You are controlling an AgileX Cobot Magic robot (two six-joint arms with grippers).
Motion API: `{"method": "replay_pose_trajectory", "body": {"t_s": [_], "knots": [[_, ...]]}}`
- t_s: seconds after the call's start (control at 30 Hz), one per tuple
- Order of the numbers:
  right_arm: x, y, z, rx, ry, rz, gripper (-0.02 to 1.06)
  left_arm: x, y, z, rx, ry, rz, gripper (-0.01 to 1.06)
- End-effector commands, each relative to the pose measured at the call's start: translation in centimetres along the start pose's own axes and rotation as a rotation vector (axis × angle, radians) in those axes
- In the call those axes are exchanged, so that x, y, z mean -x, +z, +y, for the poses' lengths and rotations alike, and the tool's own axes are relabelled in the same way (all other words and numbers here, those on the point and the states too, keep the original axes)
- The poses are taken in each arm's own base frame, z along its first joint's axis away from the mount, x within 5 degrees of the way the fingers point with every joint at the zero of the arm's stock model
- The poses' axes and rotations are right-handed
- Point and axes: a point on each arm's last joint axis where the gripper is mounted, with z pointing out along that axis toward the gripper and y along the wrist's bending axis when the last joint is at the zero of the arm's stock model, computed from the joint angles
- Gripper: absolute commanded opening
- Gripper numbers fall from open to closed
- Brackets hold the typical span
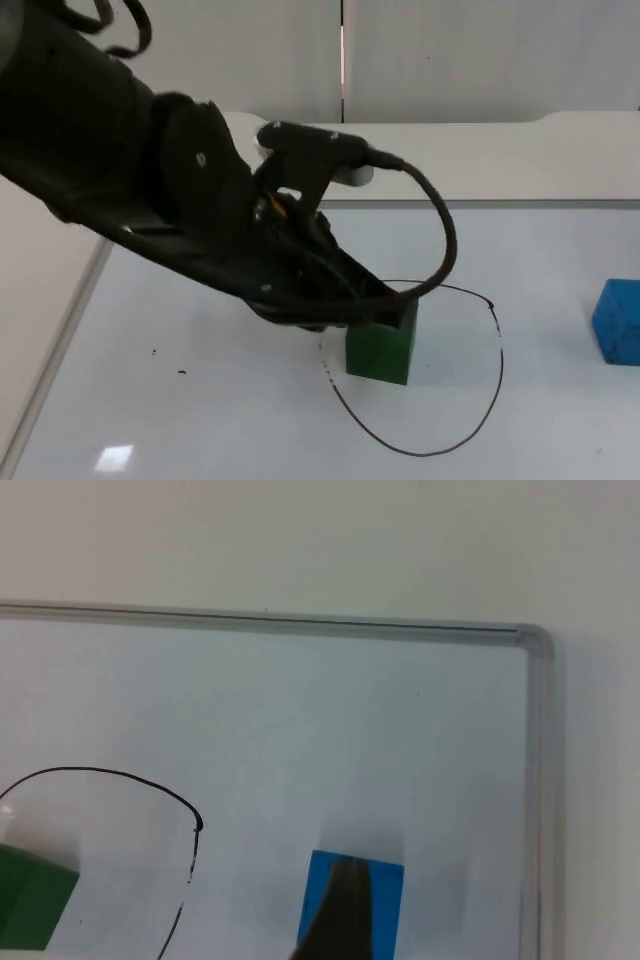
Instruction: Push the two cubes into the marked area.
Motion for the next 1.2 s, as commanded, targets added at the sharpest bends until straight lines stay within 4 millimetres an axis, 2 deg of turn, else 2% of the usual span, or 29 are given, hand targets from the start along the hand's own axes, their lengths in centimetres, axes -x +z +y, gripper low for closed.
{"method": "replay_pose_trajectory", "body": {"t_s": [0.0,0.1,0.3,0.33,0.4,0.5,0.53,0.67,0.7,0.83,0.93,1.03,1.07,1.17], "knots": [[0.1,-0.2,0.0,0.000,-0.008,-0.006,0.71,0.2,-1.3,-0.2,-0.010,0.027,-0.013,0.00],[0.1,-0.2,0.0,0.000,-0.007,-0.002,0.71,-0.1,-2.4,-0.1,-0.003,0.027,-0.050,0.00],[0.0,-0.2,0.0,0.001,-0.007,0.004,0.71,-2.0,-6.6,0.2,-0.001,0.074,-0.111,0.00],[0.0,-0.2,0.0,0.001,-0.007,0.004,0.71,-2.0,-6.6,0.2,-0.001,0.074,-0.111,0.00],[0.0,-0.2,0.0,0.002,-0.007,0.009,0.71,-2.9,-7.9,0.7,0.006,0.076,-0.125,0.00],[-0.1,-0.2,0.0,0.000,-0.010,0.018,0.71,-4.5,-10.0,2.4,0.040,0.037,-0.155,0.00],[-0.1,-0.2,0.0,0.000,-0.010,0.018,0.71,-4.5,-10.0,2.4,0.040,0.037,-0.155,0.00],[-0.1,-0.2,-0.1,-0.003,-0.014,0.018,0.71,-7.3,-12.6,6.1,0.143,-0.081,-0.195,0.00],[-0.1,-0.2,-0.1,-0.003,-0.014,0.018,0.71,-7.3,-12.6,6.1,0.143,-0.081,-0.195,0.00],[0.0,-0.2,-0.1,-0.004,-0.014,0.005,0.71,-9.7,-15.0,8.7,0.244,-0.199,-0.253,0.00],[0.0,-0.2,-0.1,-0.004,-0.014,0.005,0.71,-10.4,-16.1,9.1,0.267,-0.254,-0.301,0.00],[0.0,-0.2,-0.1,-0.004,-0.014,0.005,0.71,-11.0,-18.1,8.9,0.283,-0.289,-0.408,0.00],[0.0,-0.2,-0.1,-0.004,-0.014,0.005,0.71,-11.0,-18.1,8.9,0.283,-0.289,-0.408,0.00],[0.0,-0.2,-0.1,-0.004,-0.016,0.002,0.71,-12.1,-20.4,8.3,0.281,-0.344,-0.512,0.00]]}}
